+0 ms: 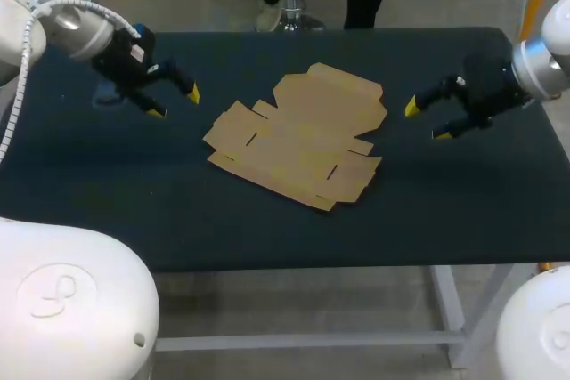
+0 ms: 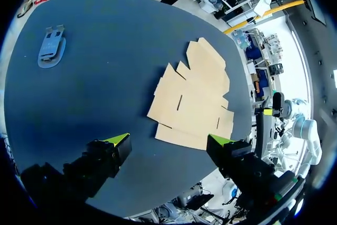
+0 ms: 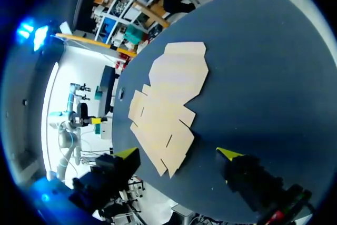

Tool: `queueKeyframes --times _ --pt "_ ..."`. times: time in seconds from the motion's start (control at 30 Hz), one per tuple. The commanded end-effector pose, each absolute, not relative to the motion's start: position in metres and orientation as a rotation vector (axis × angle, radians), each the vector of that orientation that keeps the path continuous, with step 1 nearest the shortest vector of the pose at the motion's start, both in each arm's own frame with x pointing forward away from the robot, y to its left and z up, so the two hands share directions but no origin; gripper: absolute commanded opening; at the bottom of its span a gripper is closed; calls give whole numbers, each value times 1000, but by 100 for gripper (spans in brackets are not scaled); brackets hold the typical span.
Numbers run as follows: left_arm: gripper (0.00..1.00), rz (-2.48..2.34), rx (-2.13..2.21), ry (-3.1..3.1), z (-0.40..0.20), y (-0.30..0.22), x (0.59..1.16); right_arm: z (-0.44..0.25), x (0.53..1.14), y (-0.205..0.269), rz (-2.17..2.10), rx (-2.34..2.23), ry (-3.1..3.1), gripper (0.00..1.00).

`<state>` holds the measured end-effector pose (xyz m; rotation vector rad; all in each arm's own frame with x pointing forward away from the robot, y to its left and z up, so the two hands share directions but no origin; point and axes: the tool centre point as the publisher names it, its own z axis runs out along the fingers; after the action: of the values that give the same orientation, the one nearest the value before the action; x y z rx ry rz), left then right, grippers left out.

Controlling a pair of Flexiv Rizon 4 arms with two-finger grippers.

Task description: Assemble the packaging by folding the flat box into shape, placing the metal phone stand inside, and closing the box properly

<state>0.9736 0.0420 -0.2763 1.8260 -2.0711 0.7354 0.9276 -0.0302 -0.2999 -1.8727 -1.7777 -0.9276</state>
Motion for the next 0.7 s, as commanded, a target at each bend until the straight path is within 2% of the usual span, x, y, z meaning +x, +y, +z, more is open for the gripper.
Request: queueKeyframes --times 0.03,0.7 --pt "100 759 1799 -2104 -281 41 971 -299 928 -31 -924 -1866 -1778 100" --pt "100 725 1504 -2329 -325 17 1033 -304 921 -21 -832 -1833 -1730 100"
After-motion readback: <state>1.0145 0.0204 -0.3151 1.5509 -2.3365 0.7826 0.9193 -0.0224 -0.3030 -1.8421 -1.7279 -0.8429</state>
